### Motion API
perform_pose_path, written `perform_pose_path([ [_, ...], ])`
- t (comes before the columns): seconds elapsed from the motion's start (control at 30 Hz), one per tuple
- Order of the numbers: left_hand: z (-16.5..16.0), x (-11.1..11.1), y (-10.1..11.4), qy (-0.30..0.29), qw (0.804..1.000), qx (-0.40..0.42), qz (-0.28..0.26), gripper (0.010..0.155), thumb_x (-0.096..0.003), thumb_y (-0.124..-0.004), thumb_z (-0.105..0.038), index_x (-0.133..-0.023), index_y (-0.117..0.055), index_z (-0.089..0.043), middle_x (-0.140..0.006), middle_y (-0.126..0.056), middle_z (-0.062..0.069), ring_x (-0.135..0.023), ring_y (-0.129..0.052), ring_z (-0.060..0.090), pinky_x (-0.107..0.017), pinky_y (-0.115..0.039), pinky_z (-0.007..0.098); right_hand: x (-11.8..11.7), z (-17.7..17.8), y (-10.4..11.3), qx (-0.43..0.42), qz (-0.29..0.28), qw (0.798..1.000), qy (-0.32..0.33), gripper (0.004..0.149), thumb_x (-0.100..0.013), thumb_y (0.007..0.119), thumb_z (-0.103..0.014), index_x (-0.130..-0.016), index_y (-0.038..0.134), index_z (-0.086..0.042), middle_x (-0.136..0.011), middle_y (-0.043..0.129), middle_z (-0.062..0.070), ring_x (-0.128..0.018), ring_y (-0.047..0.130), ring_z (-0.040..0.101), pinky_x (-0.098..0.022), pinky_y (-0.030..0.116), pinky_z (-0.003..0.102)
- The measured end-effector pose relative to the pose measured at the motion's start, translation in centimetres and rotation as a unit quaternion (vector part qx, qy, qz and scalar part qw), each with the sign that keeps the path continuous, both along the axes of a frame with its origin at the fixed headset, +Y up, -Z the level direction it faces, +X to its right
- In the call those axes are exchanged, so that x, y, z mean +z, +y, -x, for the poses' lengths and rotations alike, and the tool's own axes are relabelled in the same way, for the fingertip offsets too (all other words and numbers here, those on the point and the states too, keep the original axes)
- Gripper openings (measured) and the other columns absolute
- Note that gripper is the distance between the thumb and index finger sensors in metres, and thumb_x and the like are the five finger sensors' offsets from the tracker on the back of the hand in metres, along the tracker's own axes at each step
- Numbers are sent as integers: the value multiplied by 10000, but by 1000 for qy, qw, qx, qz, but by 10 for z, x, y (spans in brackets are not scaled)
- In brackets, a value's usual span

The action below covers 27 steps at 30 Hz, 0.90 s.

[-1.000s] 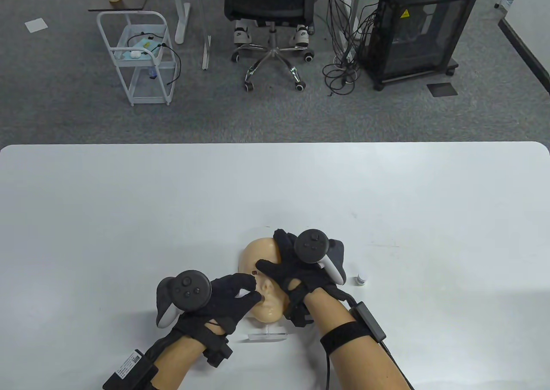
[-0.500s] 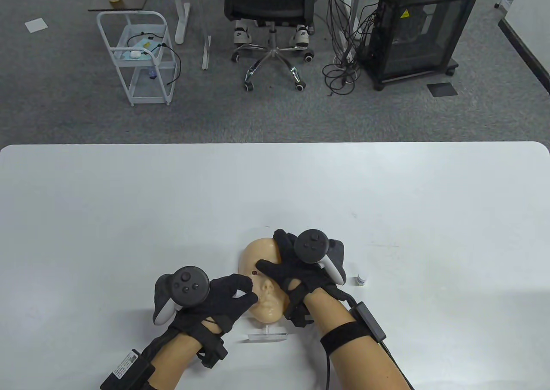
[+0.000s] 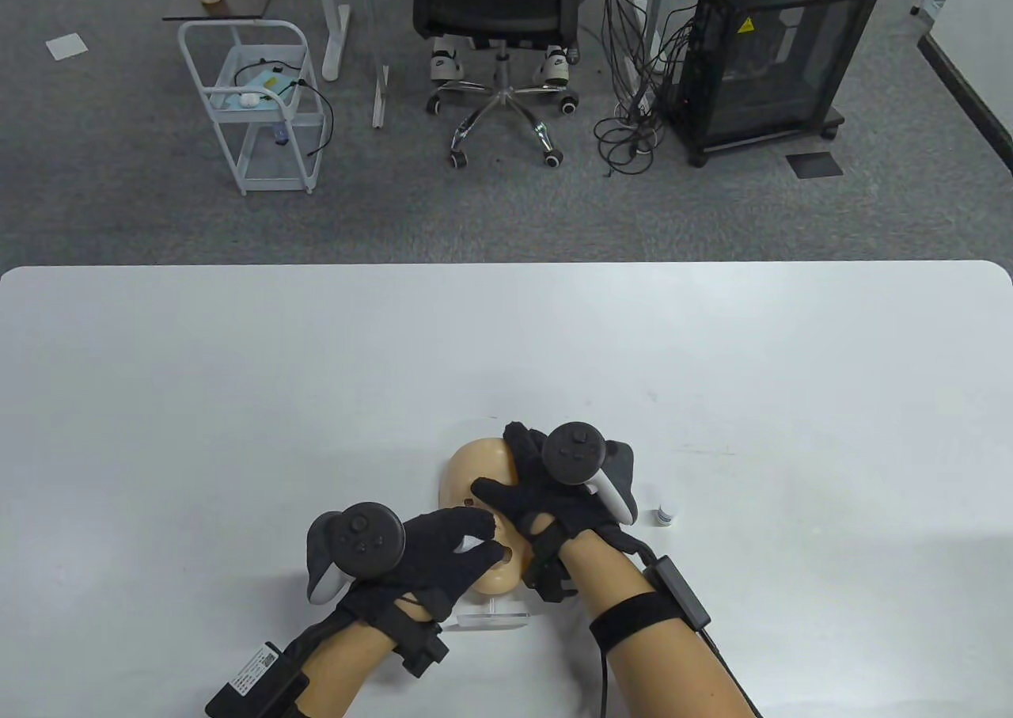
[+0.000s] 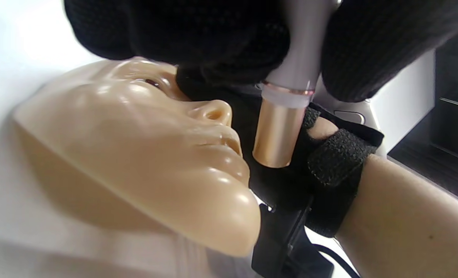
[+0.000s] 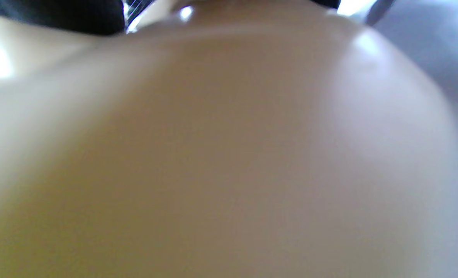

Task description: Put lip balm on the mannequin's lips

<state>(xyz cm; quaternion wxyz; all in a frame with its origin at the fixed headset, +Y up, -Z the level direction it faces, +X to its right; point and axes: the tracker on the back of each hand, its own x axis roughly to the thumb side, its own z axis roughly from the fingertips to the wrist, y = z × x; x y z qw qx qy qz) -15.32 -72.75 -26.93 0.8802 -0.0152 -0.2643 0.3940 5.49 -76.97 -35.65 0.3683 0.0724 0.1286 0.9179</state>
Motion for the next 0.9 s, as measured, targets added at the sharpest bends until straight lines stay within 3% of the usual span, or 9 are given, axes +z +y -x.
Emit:
perform_pose_path([
  [0.5,-7,3,0,-3,999,-32,-3,501,-540,-951,-500,-905,-808,-188,-645,-960,124,-296,-954,203,-510,-772,561,0,0,0,1,-1,1000,-2,957,-472,853,-673,-1124,338,-197,-1189,392,211,-1027,543,533,-689,466,691],
  [0.9,8,3,5,8,999,-32,5,501,-543,-944,-504,-905,-809,-185,-648,-959,124,-298,-954,206,-512,-770,563,0,0,0,2,0,1000,-1,956,-472,852,-673,-1124,339,-198,-1188,393,213,-1025,546,532,-689,466,690],
])
